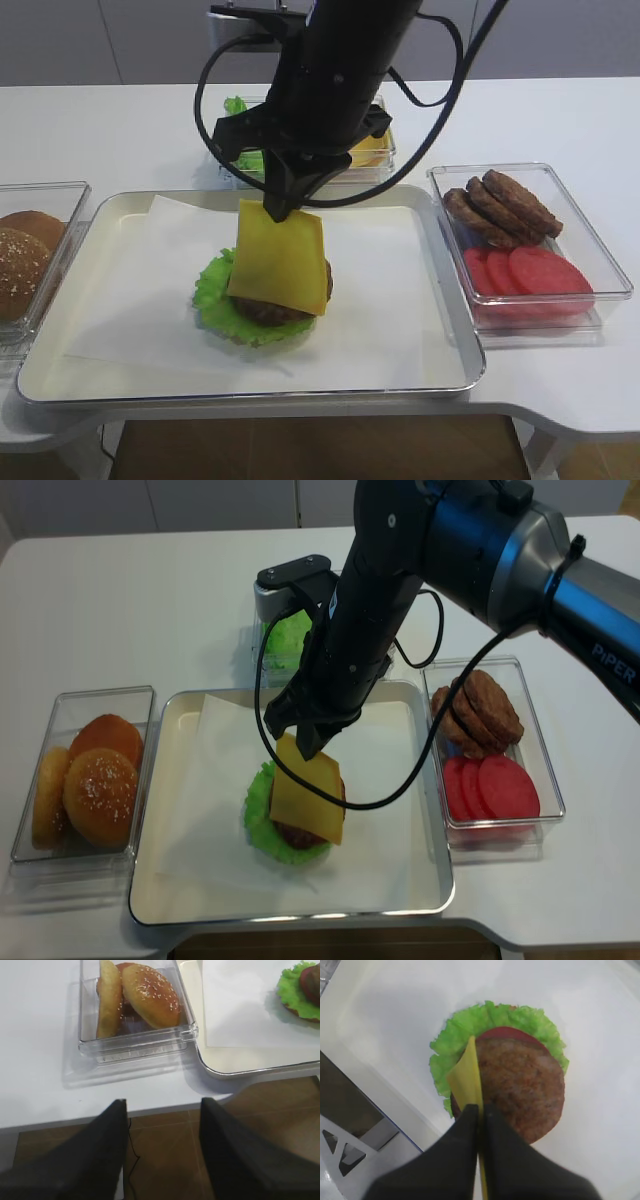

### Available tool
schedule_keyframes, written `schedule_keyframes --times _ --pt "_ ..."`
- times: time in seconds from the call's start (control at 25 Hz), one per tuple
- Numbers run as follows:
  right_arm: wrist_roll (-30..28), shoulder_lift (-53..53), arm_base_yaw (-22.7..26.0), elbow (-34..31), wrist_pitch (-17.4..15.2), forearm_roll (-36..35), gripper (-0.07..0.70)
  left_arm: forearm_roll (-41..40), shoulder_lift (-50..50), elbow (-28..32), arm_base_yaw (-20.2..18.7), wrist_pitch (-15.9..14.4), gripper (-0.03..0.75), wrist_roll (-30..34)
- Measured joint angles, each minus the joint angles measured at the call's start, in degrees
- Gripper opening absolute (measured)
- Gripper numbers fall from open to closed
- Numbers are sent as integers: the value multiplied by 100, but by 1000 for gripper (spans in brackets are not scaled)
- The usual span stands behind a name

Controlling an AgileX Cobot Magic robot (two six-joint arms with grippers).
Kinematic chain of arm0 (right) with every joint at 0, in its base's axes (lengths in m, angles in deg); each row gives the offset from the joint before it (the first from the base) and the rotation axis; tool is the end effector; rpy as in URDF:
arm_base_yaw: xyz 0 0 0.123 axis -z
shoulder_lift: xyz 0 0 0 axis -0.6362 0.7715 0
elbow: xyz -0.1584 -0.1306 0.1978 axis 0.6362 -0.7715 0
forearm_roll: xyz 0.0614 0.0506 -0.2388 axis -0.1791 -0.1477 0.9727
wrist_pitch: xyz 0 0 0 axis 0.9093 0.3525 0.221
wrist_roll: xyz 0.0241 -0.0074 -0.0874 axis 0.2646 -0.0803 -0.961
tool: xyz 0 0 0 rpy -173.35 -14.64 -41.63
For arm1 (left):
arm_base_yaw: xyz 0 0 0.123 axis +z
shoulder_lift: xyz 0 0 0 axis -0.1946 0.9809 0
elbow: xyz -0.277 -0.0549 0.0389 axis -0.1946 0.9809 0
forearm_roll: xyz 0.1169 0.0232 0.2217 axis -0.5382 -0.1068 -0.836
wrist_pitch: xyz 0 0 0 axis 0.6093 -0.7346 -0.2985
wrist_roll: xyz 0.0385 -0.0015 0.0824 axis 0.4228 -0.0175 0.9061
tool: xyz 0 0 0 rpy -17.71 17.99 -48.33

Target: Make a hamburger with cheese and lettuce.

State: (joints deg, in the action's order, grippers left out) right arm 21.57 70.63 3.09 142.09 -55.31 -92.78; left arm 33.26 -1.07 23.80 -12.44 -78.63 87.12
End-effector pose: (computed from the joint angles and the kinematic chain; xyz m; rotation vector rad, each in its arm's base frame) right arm 0.3001 0.2587 0.2996 -0.9776 2.7391 0.6030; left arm -0.0122 -0.0001 0.2640 0.0072 2.1663 -0.0276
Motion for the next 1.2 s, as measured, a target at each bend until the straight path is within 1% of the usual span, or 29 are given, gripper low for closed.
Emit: schedule_keyframes --times 0.36,0.52,0.64,0.84,1.0,1.08,1.2 --pt "0 0 0 0 -4 0 45 0 0 0 0 0 352 0" --pt "0 0 0 0 -4 0 68 0 0 0 0 0 352 0" --pt "0 0 0 0 -4 0 114 0 0 0 0 0 352 0" --pt "0 0 0 0 -17 23 253 0 0 0 0 0 352 0" --pt "54 0 0 277 -129 331 280 0 0 0 0 0 352 0" --pt "266 0 0 473 -143 706 283 0 0 0 0 0 352 0" --pt "721 -25 0 537 -147 1307 283 0 0 0 0 0 352 0"
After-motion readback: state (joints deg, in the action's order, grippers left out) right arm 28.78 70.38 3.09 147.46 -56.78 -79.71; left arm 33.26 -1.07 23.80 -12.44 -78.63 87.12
